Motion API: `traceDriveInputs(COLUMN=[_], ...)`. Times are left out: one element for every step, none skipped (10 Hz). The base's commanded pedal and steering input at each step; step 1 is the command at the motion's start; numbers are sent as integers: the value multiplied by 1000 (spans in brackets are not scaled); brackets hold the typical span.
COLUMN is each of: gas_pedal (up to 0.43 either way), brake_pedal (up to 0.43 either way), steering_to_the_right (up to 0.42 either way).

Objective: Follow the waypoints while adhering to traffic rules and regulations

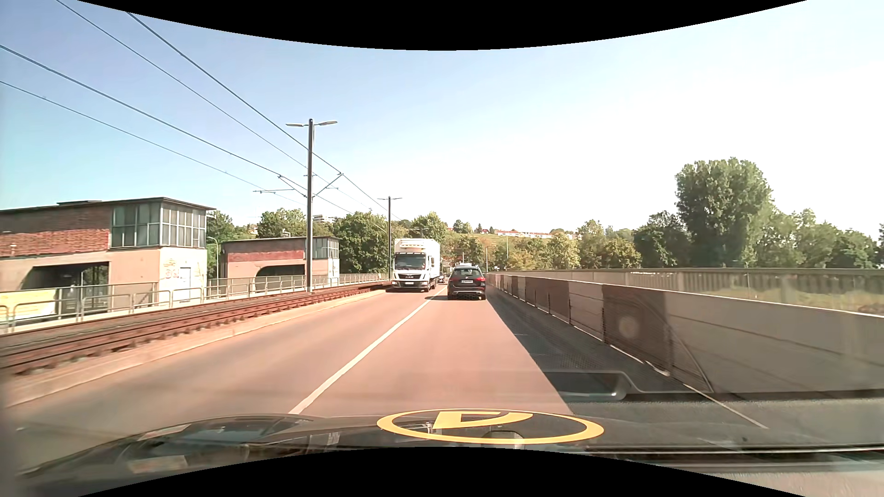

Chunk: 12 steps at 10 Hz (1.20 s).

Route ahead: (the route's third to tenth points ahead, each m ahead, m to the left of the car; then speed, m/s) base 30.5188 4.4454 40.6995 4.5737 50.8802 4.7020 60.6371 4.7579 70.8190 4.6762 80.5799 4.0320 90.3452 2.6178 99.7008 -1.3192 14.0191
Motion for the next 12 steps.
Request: traceDriveInputs(gas_pedal=[98, 98, 98, 98, 98, 98, 98, 98, 87, 87, 87, 79], brake_pedal=[0, 0, 0, 0, 0, 0, 0, 0, 0, 0, 0, 0], steering_to_the_right=[0, 0, 0, -2, -8, -11, -12, -12, -10, -6, -3, -2])
